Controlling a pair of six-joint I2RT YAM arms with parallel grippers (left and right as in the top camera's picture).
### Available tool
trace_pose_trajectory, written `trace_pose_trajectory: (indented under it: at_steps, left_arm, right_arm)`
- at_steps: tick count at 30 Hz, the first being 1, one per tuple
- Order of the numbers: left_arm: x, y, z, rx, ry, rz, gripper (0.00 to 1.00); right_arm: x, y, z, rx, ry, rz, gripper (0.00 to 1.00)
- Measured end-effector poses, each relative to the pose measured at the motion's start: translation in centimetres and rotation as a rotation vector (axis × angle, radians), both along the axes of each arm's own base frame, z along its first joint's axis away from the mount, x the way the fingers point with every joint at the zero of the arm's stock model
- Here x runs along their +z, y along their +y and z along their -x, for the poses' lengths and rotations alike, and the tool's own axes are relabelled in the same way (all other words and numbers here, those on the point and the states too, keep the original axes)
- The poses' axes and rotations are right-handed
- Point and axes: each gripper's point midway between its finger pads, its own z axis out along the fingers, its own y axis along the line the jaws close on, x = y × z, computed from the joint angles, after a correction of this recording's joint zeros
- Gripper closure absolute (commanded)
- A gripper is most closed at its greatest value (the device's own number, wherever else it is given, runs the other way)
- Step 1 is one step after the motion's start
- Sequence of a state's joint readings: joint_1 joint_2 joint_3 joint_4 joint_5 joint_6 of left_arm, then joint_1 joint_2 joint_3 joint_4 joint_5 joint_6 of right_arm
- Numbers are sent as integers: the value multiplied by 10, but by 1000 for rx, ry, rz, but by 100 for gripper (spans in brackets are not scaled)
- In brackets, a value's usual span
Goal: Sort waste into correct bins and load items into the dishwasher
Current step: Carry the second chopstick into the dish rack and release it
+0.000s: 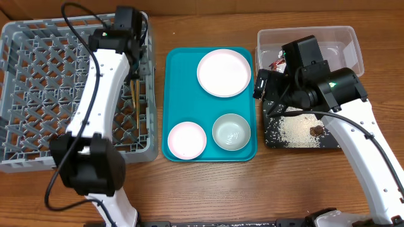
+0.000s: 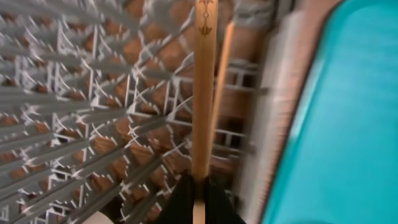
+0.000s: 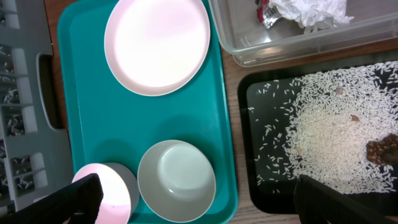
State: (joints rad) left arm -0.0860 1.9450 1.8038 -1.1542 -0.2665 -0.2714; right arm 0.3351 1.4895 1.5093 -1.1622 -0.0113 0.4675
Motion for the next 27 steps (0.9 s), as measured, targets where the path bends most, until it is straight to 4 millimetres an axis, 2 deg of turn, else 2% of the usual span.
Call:
trace_pose_trajectory:
  at_steps: [4,10,13,19,23,24,27]
  left_arm:
    - [-29,3,-1,-29,65,-15,96]
    - [-40,4,-7,-51,75,-30,95]
    - [-48,4,-7,-56,97,-34,80]
    - [-55,0,1,-59,138,-6,69]
    - [-43,-6,6,-66,149,31,67]
    - [-35,-8,6,-69,140,44,67]
    - [7,-19,11,-88,72,106,65]
  right_arm:
    - [0,0,0,0,-1,-1,0]
    - [0,0,0,0,-1,-1,0]
    - [0,0,0,0,-1,-1,0]
    - [0,0,0,0,0,0,0]
    - [-1,0,1,0,5,2,0]
    - [-1,-1,2,-1,8,3,0]
    - [-1,-1,2,0,9,4,0]
